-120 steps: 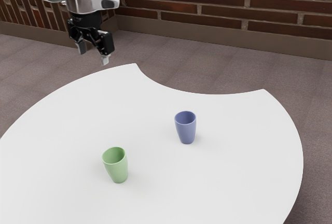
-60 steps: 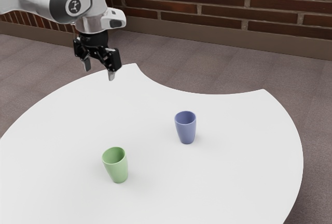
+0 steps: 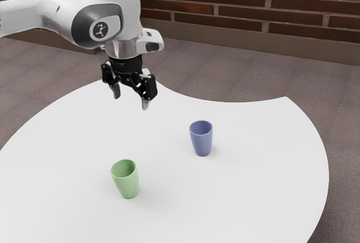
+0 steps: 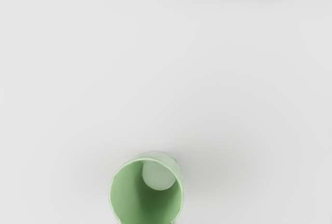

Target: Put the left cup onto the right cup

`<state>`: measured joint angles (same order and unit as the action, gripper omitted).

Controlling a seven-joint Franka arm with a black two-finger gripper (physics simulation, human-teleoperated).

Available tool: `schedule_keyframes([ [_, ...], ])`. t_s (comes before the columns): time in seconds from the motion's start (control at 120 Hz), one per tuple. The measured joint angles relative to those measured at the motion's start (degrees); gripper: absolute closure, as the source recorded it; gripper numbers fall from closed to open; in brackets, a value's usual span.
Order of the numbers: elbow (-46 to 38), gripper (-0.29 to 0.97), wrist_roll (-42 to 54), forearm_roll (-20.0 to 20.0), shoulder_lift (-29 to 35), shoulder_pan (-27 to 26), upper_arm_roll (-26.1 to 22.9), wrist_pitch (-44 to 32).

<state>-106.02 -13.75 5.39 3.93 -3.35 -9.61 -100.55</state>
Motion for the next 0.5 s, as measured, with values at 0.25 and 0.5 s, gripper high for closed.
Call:
schedule_keyframes([
  [0.25,-2.76,0.00,-3.59,-1.49,0.47,1.34,-1.40,-2.15],
  [0.5,-6.45,0.00,-6.83,-3.06,1.10,1.13,-2.90,-5.03],
])
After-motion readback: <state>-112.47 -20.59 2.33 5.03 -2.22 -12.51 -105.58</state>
